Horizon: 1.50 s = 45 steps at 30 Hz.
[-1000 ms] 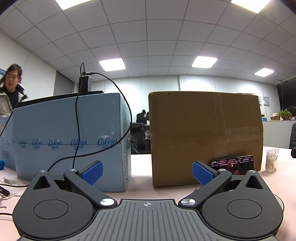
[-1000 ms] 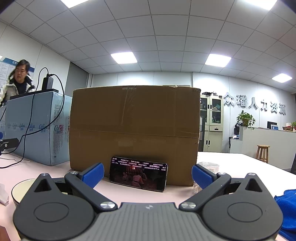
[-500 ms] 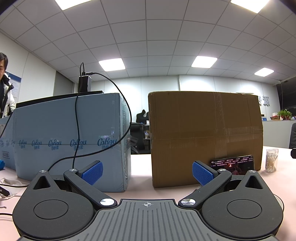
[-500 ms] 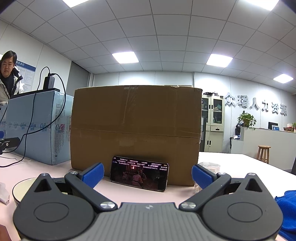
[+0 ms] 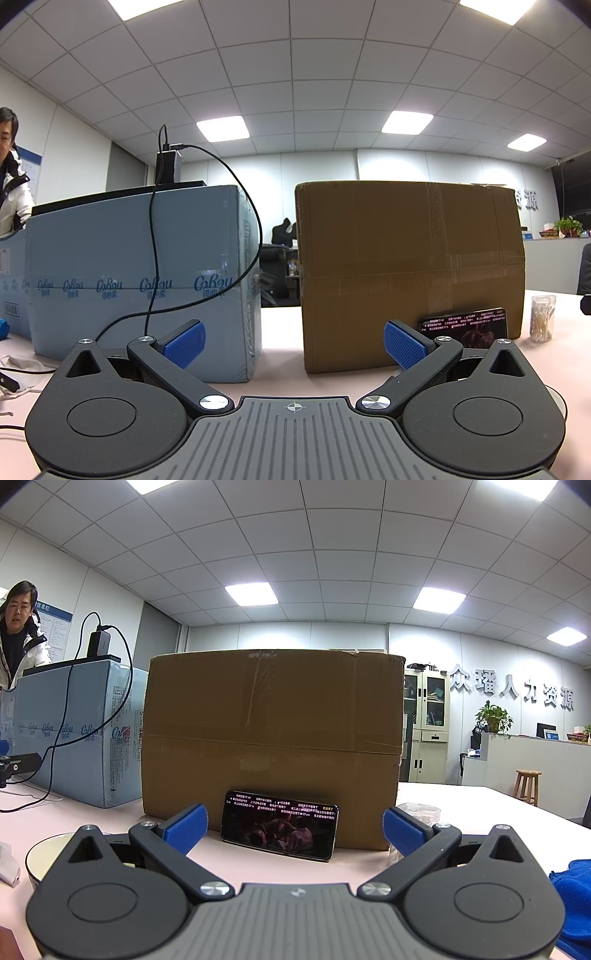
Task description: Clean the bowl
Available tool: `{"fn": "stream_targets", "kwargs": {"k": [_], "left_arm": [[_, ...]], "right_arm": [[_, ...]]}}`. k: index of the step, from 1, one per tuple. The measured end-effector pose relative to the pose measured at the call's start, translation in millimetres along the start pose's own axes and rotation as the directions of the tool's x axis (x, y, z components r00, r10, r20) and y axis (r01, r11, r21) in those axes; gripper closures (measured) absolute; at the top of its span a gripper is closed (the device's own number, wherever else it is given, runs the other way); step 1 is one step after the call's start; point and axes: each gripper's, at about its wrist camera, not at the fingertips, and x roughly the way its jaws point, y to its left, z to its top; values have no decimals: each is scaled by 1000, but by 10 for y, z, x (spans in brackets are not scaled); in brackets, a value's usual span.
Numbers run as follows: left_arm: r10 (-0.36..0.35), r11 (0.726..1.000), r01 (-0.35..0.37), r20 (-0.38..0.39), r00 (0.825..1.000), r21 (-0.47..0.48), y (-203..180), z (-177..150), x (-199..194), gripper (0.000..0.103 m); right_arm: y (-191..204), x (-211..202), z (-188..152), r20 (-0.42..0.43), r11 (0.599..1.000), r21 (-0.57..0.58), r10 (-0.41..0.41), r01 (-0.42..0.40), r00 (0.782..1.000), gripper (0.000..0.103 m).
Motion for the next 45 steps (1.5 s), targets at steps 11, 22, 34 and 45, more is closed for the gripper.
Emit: {"fn": "stream_targets", "kwargs": {"k": [11,22,34,45], "left_arm": [[1,1000,-1,-1,1000,1,-1,-2,0,0],[1,1000,-1,-2,1000,1,8,-2,0,0],[-9,1000,9,-6,1000,1,-5,5,2,0],[-10,1000,10,-6,1000,0,-2,2,1,0]], "right_arm": [[12,9,-6,0,1000,-2,0,0,1000,0],[15,-1,0,0,1000,-4,1,-1,1000,0],[16,-3,-10,-1,1000,-4,3,-3,1000,0],[8,-4,-6,-1,1000,-4,4,-4,1000,0]]}}
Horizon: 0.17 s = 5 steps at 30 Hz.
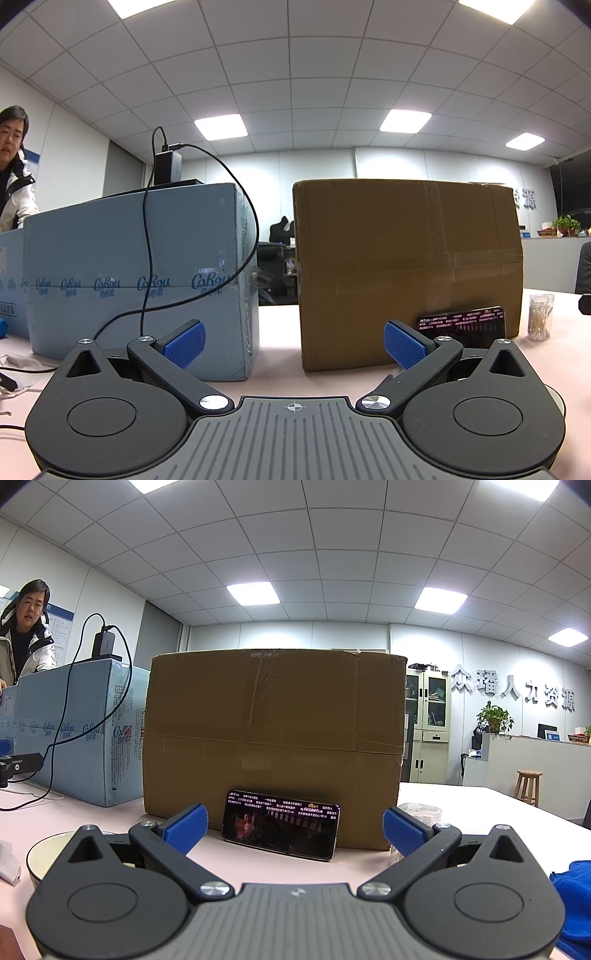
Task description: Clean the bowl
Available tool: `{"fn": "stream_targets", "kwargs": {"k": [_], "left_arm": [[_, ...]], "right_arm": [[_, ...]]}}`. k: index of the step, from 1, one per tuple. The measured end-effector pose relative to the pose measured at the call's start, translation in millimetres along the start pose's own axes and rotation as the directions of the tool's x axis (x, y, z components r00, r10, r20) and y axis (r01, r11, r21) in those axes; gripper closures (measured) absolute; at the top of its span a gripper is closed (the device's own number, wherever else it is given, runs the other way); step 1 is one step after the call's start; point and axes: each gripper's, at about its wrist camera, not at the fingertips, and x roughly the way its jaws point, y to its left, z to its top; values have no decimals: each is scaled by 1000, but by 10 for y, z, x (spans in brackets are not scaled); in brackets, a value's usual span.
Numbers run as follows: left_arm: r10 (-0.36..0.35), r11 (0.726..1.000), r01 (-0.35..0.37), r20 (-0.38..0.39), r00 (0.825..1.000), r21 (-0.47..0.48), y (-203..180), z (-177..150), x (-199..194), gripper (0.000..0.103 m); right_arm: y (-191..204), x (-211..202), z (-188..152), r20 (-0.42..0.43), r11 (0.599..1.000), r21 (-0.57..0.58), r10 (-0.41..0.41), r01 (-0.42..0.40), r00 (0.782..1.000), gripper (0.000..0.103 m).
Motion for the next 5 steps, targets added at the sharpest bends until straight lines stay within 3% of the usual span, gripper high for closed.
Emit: {"fn": "stream_targets", "kwargs": {"k": [5], "left_arm": [[0,1000,0,-4,1000,-1,0,-2,9,0]], "right_arm": [[-2,1,0,0,1000,0,1,-1,1000,0]]}}
